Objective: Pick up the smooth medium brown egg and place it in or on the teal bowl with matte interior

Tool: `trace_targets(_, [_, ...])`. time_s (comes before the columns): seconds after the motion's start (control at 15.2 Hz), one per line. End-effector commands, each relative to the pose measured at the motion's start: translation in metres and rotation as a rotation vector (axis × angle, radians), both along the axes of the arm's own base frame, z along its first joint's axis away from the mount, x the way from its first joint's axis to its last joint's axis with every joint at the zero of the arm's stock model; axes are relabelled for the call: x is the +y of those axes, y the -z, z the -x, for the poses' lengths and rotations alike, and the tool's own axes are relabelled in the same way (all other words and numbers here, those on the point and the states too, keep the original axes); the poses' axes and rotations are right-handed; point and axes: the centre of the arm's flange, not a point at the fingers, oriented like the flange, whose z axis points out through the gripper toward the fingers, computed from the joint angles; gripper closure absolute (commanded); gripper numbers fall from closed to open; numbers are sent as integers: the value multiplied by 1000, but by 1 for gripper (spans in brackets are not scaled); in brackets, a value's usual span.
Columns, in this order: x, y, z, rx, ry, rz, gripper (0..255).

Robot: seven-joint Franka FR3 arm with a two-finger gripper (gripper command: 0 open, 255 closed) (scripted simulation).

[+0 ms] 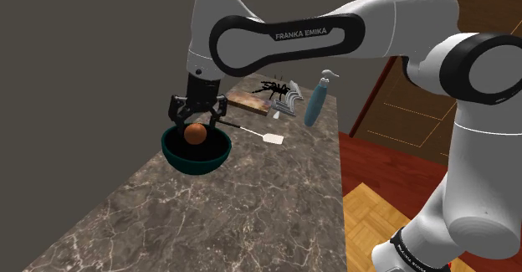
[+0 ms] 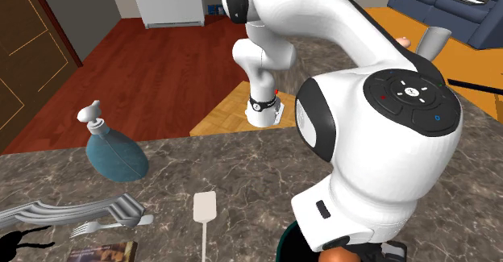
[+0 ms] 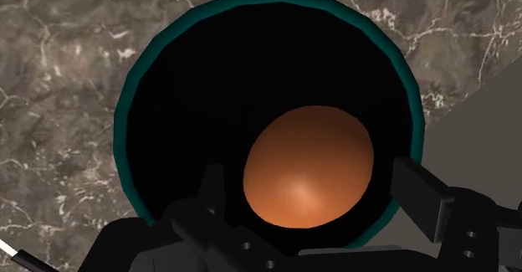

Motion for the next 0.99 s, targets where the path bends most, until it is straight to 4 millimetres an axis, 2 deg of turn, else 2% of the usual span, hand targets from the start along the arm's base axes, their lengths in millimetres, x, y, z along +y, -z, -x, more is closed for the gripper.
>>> trace_targets(0.0, [0,0,0,0,0,0,0])
trace_targets(0.13, [0,0,0,0,0,0,0])
trace_targets(0.4, [-6,-50,0,0,0,0,0])
trace_targets(0.92, [-6,-50,0,0,0,0,0])
